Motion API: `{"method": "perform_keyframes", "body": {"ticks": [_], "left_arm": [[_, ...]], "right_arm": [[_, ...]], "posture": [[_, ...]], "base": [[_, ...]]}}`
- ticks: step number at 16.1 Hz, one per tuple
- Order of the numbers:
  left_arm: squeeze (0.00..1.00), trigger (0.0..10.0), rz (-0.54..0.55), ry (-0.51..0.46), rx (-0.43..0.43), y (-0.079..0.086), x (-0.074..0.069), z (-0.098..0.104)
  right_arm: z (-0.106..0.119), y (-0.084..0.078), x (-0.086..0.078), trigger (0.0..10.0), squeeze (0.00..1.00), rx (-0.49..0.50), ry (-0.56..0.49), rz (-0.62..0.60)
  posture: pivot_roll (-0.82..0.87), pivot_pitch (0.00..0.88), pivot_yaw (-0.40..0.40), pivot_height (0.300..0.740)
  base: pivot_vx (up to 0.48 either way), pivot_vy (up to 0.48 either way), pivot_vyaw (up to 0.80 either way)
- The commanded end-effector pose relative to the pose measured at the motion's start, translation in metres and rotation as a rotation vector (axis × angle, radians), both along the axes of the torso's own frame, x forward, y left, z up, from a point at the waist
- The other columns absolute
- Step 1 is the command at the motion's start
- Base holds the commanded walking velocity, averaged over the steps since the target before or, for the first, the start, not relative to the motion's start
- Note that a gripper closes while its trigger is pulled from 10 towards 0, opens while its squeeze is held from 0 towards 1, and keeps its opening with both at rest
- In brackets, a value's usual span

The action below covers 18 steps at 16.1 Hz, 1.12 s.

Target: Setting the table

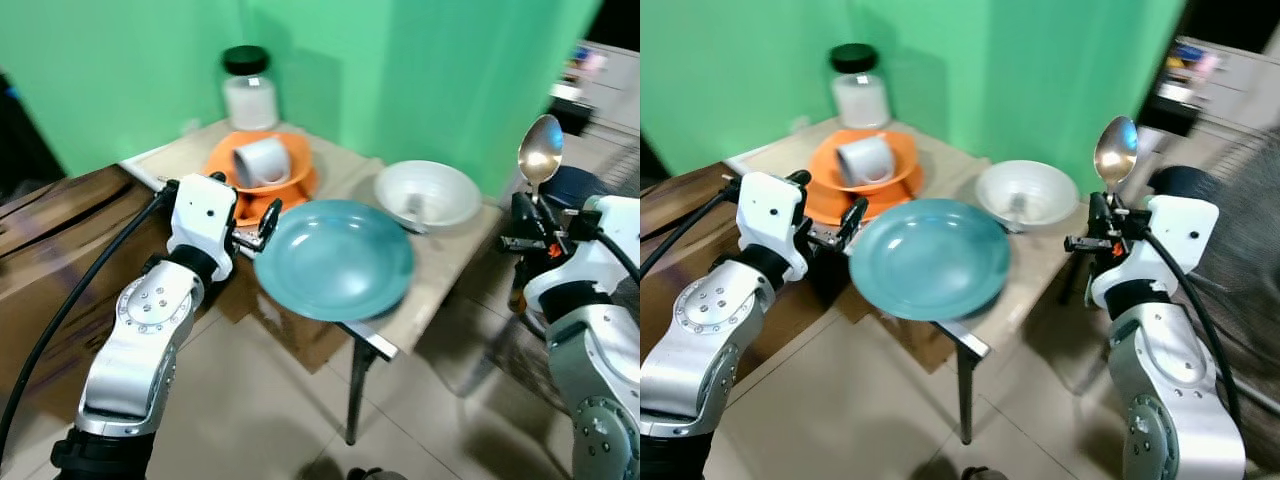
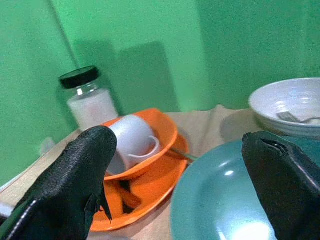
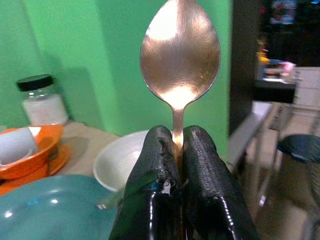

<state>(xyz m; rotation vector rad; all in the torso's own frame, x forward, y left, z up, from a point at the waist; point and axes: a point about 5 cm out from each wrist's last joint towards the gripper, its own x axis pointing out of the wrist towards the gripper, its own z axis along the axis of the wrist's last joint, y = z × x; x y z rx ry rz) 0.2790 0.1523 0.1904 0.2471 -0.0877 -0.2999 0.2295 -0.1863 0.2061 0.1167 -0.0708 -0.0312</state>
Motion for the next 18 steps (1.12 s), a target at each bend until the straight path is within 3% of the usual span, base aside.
{"method": "perform_keyframes", "body": {"ticks": [1,3,6,18], "left_arm": [[0.00,10.0,0.024,-0.013,0.011,0.004,-0.001,0.002],[0.00,10.0,0.026,-0.027,0.005,0.005,0.000,0.006],[0.00,10.0,0.022,-0.037,0.014,0.006,0.001,0.008],[0.00,10.0,0.026,0.009,0.012,0.010,-0.002,-0.004]], "right_arm": [[-0.003,-0.002,0.000,10.0,0.00,0.046,0.008,-0.017],[-0.003,-0.002,0.003,10.0,0.00,0.094,-0.002,-0.030],[0.002,0.006,0.010,10.0,0.00,0.062,-0.038,0.007],[-0.025,0.000,0.005,10.0,0.00,0.053,0.096,-0.099]], "posture": [[-0.01,0.000,0.013,0.740],[0.00,0.000,0.007,0.740],[0.00,0.000,0.019,0.740],[0.00,0.000,0.021,0.740]], "base": [[0.000,0.000,-0.80],[0.000,0.000,-0.80],[0.000,0.000,-0.80],[0.000,0.000,-0.80]]}}
